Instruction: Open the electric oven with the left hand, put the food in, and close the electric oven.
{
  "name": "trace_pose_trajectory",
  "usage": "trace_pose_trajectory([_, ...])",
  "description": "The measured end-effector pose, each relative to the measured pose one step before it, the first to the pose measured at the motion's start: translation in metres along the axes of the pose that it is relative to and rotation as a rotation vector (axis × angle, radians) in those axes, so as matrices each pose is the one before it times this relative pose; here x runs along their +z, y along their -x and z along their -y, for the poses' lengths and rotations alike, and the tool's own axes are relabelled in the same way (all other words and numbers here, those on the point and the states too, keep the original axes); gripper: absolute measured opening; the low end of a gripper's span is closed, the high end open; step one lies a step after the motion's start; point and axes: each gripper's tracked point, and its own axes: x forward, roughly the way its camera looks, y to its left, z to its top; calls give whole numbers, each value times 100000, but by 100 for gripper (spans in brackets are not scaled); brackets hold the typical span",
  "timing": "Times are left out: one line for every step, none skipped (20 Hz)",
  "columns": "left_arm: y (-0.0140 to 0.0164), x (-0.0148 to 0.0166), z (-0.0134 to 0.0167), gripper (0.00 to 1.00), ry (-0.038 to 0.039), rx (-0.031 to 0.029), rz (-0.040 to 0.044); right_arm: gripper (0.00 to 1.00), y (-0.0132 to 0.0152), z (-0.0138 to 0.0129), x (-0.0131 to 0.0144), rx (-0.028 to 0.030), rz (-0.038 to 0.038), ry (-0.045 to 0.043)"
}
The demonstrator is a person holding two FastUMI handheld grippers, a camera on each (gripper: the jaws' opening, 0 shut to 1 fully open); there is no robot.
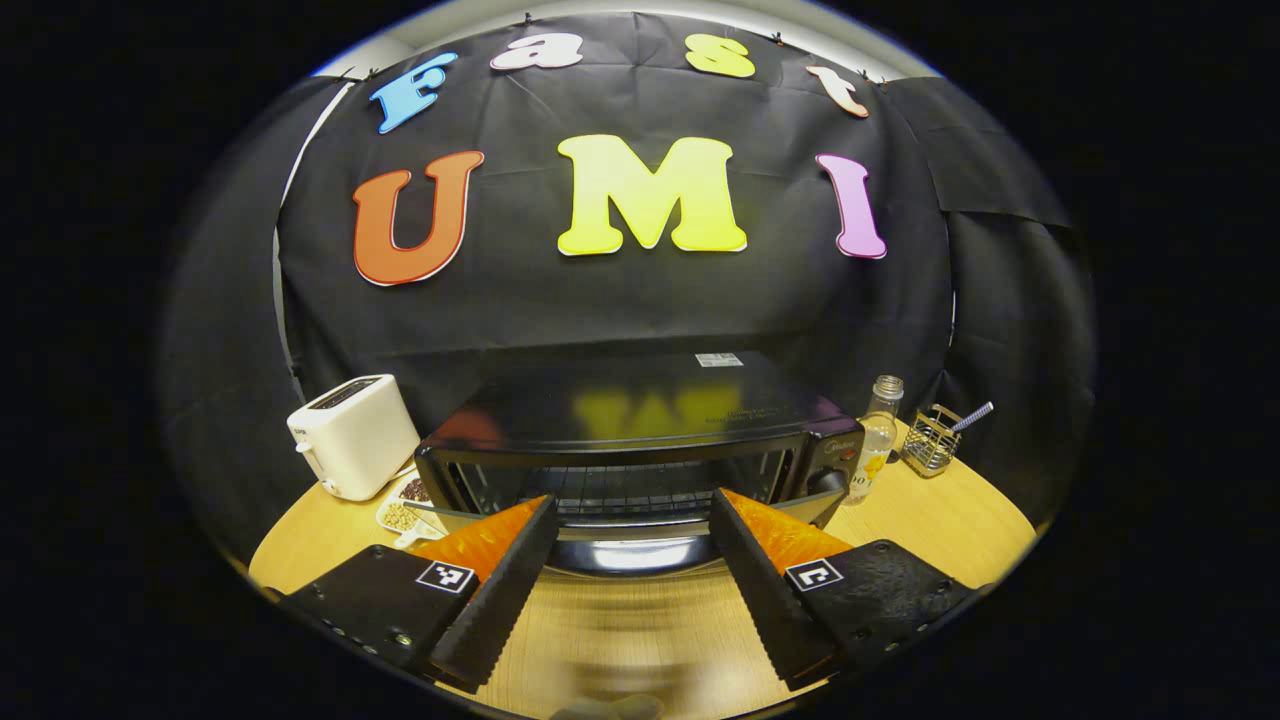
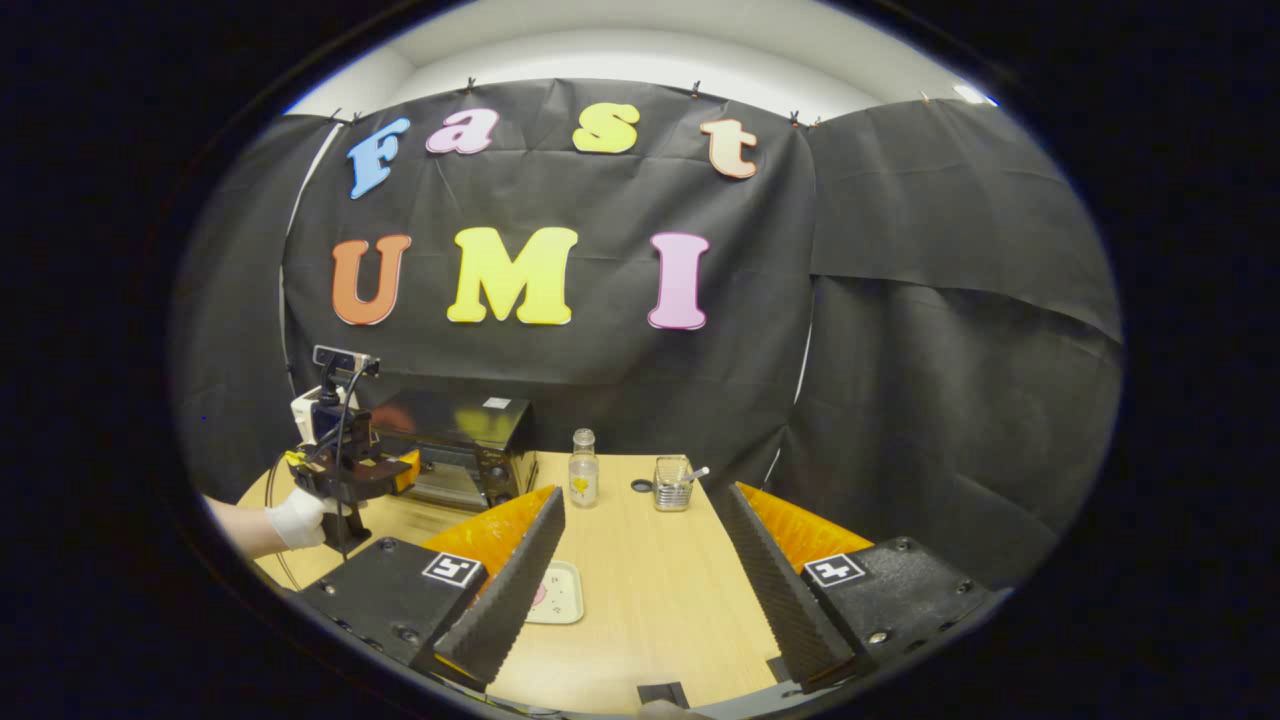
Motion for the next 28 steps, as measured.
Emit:
trace_pose_trajectory([547,-544,55,97,109,-60,-673,100,216,-71,-215,185,-85,-91])
trace_pose_trajectory([462,-618,9,97,186,-41,-1142,100,322,-39,-183,235,-331,-47])
trace_pose_trajectory([421,-493,-36,97,-6,-45,-1050,100,340,-107,-159,312,-28,-90])
trace_pose_trajectory([363,-643,130,96,181,-42,-1354,100,369,-56,-161,243,-211,166])
trace_pose_trajectory([473,-610,93,97,149,-77,-1214,100,273,-35,-166,289,-134,371])
trace_pose_trajectory([308,-598,-52,97,207,43,-1115,100,344,82,-83,72,8,355])
trace_pose_trajectory([330,-553,-81,96,-168,15,-792,100,196,90,-207,93,-106,139])
trace_pose_trajectory([232,-540,9,96,-69,38,-881,100,184,79,-201,137,-396,-154])
trace_pose_trajectory([240,-629,99,97,144,41,-798,100,154,99,-252,77,-275,-307])
trace_pose_trajectory([206,-589,22,97,53,-1,-883,100,88,44,-237,-36,-404,-281])
trace_pose_trajectory([231,-452,69,96,-34,-26,-913,100,19,30,-301,67,-689,-374])
trace_pose_trajectory([-139,-464,-176,97,189,-27,-1031,100,74,80,-302,-42,-547,-430])
trace_pose_trajectory([116,-583,22,97,-29,-47,-898,100,141,16,-206,-24,-337,-226])
trace_pose_trajectory([405,-788,195,97,-256,-44,-1047,100,163,95,36,-177,24,114])
trace_pose_trajectory([219,-556,73,97,-87,-6,-965,100,85,224,-145,-457,-92,388])
trace_pose_trajectory([44,-621,18,97,-34,-33,-1165,100,88,251,-144,-510,-172,230])
trace_pose_trajectory([0,-548,91,97,53,-14,-1146,100,95,238,-189,-445,-189,-177])
trace_pose_trajectory([3,-603,-7,97,103,-13,-1014,100,61,194,-94,-299,-362,-434])
trace_pose_trajectory([-39,-599,33,97,-117,-35,-1369,100,-1,85,-286,-199,-614,-393])
trace_pose_trajectory([57,-767,27,97,386,-25,-1513,100,9,162,-185,-248,-354,-263])
trace_pose_trajectory([-51,-563,106,97,535,-32,-1300,100,-29,114,-256,-189,-702,-53])
trace_pose_trajectory([-169,-748,119,97,215,-55,-1688,100,6,75,-183,28,-434,-1])
trace_pose_trajectory([-119,-736,52,97,-132,-125,-2033,100,1,-21,-215,142,-614,-30])
trace_pose_trajectory([-166,-733,-35,97,217,-113,-1767,100,-25,-3,-113,156,-559,-51])
trace_pose_trajectory([-234,-850,57,97,217,-80,-2197,100,-90,-98,-161,196,-465,8])
trace_pose_trajectory([-500,-733,84,97,-320,-50,-1910,100,-24,-12,-129,144,-537,103])
trace_pose_trajectory([-410,-631,-57,97,95,-33,-2034,100,-64,14,-86,22,-177,91])
trace_pose_trajectory([-144,-564,40,97,386,-5,-1589,100,-111,-21,-82,73,-617,247])
